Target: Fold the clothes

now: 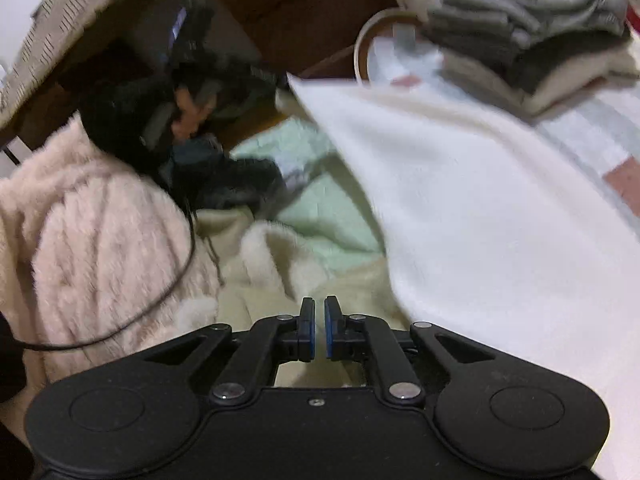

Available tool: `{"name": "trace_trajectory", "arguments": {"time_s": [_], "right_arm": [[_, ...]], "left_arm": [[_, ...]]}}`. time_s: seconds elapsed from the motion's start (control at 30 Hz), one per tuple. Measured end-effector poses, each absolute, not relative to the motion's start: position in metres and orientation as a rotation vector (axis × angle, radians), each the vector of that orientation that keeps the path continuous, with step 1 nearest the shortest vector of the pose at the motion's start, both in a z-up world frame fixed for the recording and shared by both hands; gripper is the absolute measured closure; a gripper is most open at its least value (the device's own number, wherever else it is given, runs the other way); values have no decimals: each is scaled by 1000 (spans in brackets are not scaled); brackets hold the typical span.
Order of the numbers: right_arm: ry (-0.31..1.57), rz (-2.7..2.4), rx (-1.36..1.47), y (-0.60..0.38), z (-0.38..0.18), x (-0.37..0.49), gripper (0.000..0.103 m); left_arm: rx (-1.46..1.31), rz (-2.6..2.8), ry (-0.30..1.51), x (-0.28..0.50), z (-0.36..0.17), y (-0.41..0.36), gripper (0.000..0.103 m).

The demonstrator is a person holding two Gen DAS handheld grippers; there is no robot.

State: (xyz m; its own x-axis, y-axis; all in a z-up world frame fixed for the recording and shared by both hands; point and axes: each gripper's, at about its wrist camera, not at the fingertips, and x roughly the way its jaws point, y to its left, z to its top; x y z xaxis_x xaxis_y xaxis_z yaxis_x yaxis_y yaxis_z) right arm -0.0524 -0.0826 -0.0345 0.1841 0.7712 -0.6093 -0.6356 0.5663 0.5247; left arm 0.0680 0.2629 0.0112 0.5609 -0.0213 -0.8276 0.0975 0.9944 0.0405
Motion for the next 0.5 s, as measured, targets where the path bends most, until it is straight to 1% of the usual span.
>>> {"name": "trace_trajectory", "arguments": {"time_s": [0.03,0.07,0.1,0.13,0.17,0.3,0.37,0.43,0.47,0.5], "right_arm": [[936,981,198,-94,-28,-49,92],[907,965,229,-105,-22,-45,90],[879,946,260,-116,-15,-41,80],[843,901,281,-131,-9,-37,74],[808,855,302,-147,-2,-32,67],[715,573,305,-215,20,-15,66],[684,447,307,-248,25,-18,65],[655,329,317,-281,26,-31,59],[650,275,316,-297,23,-38,53],[653,208,311,-314,20,-47,50]], "left_arm": [[91,-97,956,66,16,257,80],[119,-133,929,62,21,247,76],[147,-172,903,59,27,236,72],[171,-233,888,58,33,219,64],[195,-293,873,57,39,202,61],[282,-544,812,55,62,129,61],[316,-674,780,56,73,87,54],[326,-787,765,59,76,45,51],[338,-847,772,60,72,21,51],[351,-907,781,61,67,-3,51]]}}
